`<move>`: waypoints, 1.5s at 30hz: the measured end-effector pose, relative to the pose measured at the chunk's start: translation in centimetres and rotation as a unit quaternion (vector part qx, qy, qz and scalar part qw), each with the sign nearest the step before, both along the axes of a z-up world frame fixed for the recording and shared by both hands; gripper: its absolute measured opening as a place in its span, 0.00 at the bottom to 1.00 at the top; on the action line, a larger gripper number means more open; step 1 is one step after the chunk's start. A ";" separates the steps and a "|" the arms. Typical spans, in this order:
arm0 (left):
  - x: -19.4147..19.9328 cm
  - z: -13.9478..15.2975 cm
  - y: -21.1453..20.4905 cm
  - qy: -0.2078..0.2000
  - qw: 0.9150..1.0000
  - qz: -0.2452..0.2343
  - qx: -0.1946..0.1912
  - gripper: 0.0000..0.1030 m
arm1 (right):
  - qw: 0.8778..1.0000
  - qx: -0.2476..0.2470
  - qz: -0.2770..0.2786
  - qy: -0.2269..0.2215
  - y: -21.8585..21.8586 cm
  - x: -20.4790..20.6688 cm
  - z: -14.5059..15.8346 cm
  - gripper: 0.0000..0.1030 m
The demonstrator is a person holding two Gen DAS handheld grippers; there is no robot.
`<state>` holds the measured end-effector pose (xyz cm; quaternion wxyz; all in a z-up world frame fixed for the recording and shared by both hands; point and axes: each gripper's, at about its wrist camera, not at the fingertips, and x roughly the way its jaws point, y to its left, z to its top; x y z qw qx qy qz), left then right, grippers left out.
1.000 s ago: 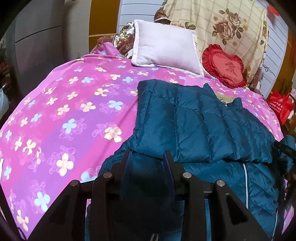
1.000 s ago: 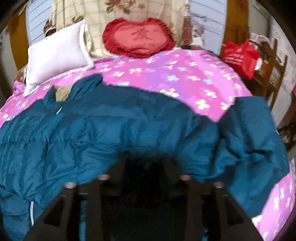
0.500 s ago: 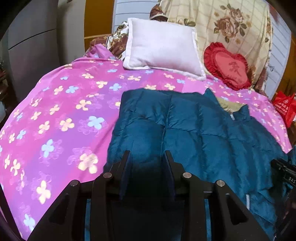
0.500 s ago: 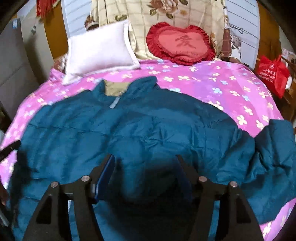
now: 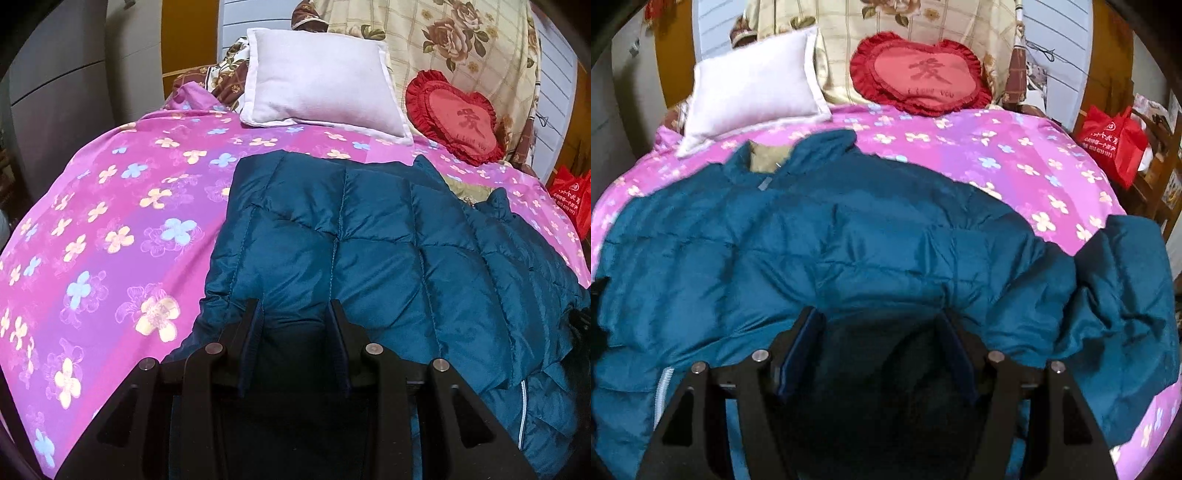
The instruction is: Fold large clothes
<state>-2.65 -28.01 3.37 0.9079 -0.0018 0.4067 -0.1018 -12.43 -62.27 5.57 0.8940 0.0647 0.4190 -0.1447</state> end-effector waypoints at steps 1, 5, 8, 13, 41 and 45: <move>0.0 0.0 0.0 -0.001 1.000 0.000 0.000 0.13 | 1.000 -0.007 0.004 -0.003 0.2 -0.3 0.3 0.68; 0.0 0.0 0.0 -0.001 1.000 0.000 0.001 0.13 | 0.999 -0.040 0.013 0.004 1.0 -0.7 0.3 0.68; 0.0 -0.1 0.0 -0.001 1.000 0.000 0.000 0.13 | 0.998 -0.046 0.005 0.029 0.5 -0.5 -1.1 0.68; 0.0 -0.1 -0.1 -0.003 1.000 0.000 0.003 0.13 | 1.000 -0.019 0.004 0.021 -0.5 -1.3 -2.3 0.68; -3.6 2.7 -0.2 -0.035 0.999 -0.008 0.017 0.13 | 1.000 -0.005 0.001 -0.002 1.5 -4.6 0.8 0.72; -5.7 4.5 -0.7 -0.041 0.999 -0.016 0.014 0.13 | 1.000 -0.002 0.002 -0.005 2.0 -5.7 1.8 0.72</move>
